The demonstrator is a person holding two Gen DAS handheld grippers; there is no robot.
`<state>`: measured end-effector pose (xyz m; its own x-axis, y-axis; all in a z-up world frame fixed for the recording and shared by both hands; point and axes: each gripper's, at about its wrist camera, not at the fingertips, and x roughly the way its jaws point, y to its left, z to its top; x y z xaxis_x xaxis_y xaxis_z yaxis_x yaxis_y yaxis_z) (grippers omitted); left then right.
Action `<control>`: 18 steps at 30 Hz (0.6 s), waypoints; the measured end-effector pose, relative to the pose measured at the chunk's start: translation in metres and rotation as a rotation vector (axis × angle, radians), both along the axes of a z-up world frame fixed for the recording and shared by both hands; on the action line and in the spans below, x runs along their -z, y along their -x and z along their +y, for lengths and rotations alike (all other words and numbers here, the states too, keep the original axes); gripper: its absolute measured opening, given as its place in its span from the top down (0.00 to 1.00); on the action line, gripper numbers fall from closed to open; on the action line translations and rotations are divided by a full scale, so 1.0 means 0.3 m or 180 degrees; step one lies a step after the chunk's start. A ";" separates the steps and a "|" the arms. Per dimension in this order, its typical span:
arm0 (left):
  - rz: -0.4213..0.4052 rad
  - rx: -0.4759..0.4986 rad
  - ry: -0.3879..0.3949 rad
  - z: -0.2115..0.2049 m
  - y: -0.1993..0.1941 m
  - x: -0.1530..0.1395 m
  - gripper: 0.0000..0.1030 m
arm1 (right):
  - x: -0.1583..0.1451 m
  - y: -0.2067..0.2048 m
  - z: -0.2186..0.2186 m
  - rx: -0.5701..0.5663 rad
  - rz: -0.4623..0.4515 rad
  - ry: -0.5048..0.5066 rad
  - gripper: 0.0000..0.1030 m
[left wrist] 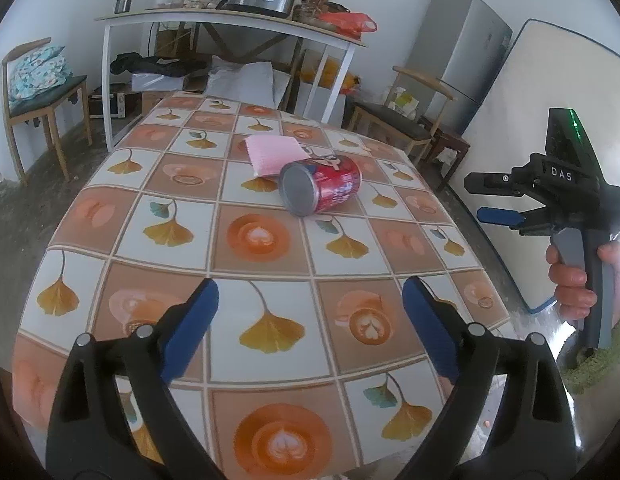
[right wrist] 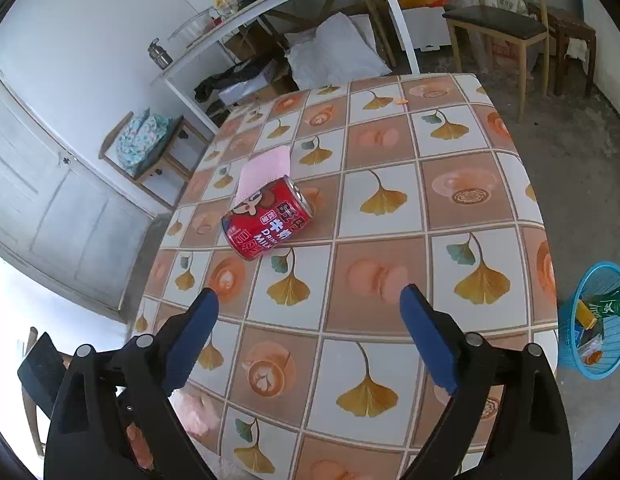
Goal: Collect trash
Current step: 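Bring both open tools back toward the red can on the table, then grasp the red can with the left tool while the right grasps the pink sponge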
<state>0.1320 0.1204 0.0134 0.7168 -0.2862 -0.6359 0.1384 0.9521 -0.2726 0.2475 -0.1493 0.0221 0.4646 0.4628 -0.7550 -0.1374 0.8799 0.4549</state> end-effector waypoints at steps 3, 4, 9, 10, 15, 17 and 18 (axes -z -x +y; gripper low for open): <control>0.0021 -0.0027 0.0003 0.012 -0.005 0.007 0.13 | 0.014 -0.014 0.015 0.0002 0.0058 -0.0008 0.12; 0.0031 -0.0036 0.0003 0.016 -0.008 0.010 0.13 | 0.018 -0.017 0.019 0.0003 0.0068 -0.0006 0.12; 0.0072 -0.0048 0.0002 0.030 -0.024 0.028 0.13 | 0.032 -0.032 0.031 0.0000 0.0099 -0.0025 0.12; 0.0077 -0.0044 0.0001 0.030 -0.026 0.030 0.13 | 0.033 -0.033 0.031 0.0001 0.0100 -0.0031 0.12; 0.0068 0.0026 0.0057 0.037 -0.039 0.032 0.13 | 0.030 -0.040 0.021 0.0022 0.0085 -0.0084 0.12; 0.0024 0.0076 0.0142 0.046 -0.046 0.026 0.13 | 0.024 -0.038 0.016 0.0026 0.0064 -0.0112 0.12; -0.0001 0.0099 0.0168 0.049 -0.052 0.021 0.13 | 0.021 -0.037 0.013 0.0019 0.0051 -0.0121 0.12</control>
<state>0.1475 0.1352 0.0070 0.7072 -0.3415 -0.6191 0.1678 0.9317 -0.3222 0.2585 -0.1453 0.0158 0.4555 0.4885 -0.7443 -0.1245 0.8628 0.4900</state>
